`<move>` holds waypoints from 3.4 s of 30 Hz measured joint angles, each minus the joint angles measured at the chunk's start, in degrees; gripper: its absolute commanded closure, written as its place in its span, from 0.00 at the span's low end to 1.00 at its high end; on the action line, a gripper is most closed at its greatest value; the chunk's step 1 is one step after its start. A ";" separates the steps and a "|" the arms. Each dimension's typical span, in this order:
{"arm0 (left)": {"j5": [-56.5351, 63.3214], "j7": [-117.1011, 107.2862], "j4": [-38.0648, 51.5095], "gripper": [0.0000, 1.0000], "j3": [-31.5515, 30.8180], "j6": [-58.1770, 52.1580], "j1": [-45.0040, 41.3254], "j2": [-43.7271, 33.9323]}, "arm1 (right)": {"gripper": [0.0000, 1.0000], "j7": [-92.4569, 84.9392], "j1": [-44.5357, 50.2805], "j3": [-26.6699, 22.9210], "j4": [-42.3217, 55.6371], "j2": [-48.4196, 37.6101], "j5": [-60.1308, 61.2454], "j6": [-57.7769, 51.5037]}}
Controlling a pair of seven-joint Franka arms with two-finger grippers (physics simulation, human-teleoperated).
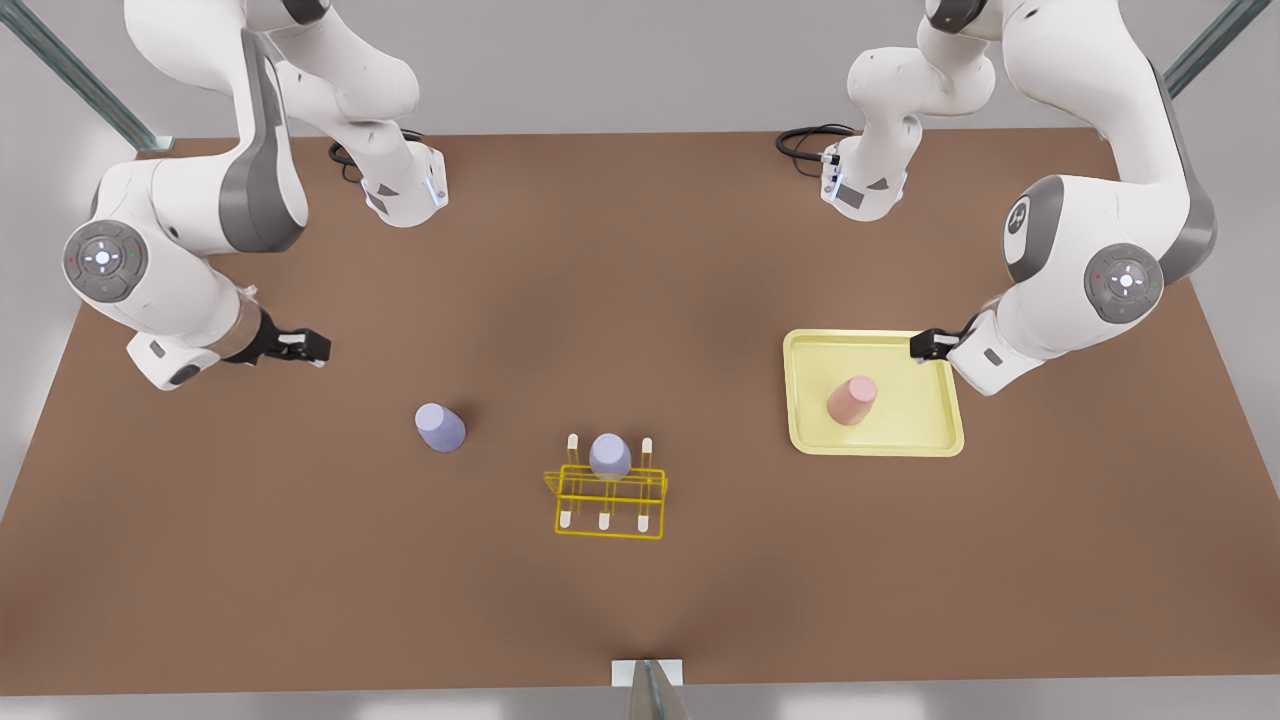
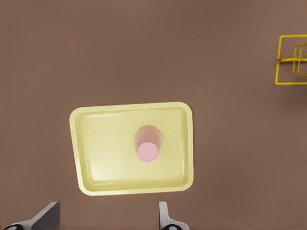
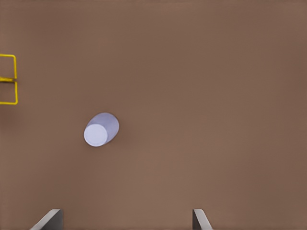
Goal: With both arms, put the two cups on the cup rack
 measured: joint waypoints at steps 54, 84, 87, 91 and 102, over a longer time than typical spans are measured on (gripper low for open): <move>-0.98 -4.99 -42.82 0.17 0.26 53.76 -3.23 7.79 | 0.00 5.42 7.03 0.42 -30.57 17.52 4.14 48.61; -0.86 -9.55 -21.92 0.20 -1.25 39.32 -5.11 9.89 | 0.14 5.43 7.62 4.63 -15.80 16.45 10.87 45.74; -1.33 -11.27 -14.78 0.20 -2.44 36.09 -5.66 13.08 | 0.14 5.49 7.64 4.64 -8.52 19.32 12.00 43.08; -3.35 -15.20 1.88 0.20 -5.20 31.25 -5.66 21.26 | 0.14 5.58 7.80 4.70 3.27 26.58 13.42 39.28; -8.18 -24.81 20.76 0.20 -14.98 39.89 -6.00 36.30 | 0.14 6.98 8.92 7.35 26.34 40.51 16.98 30.45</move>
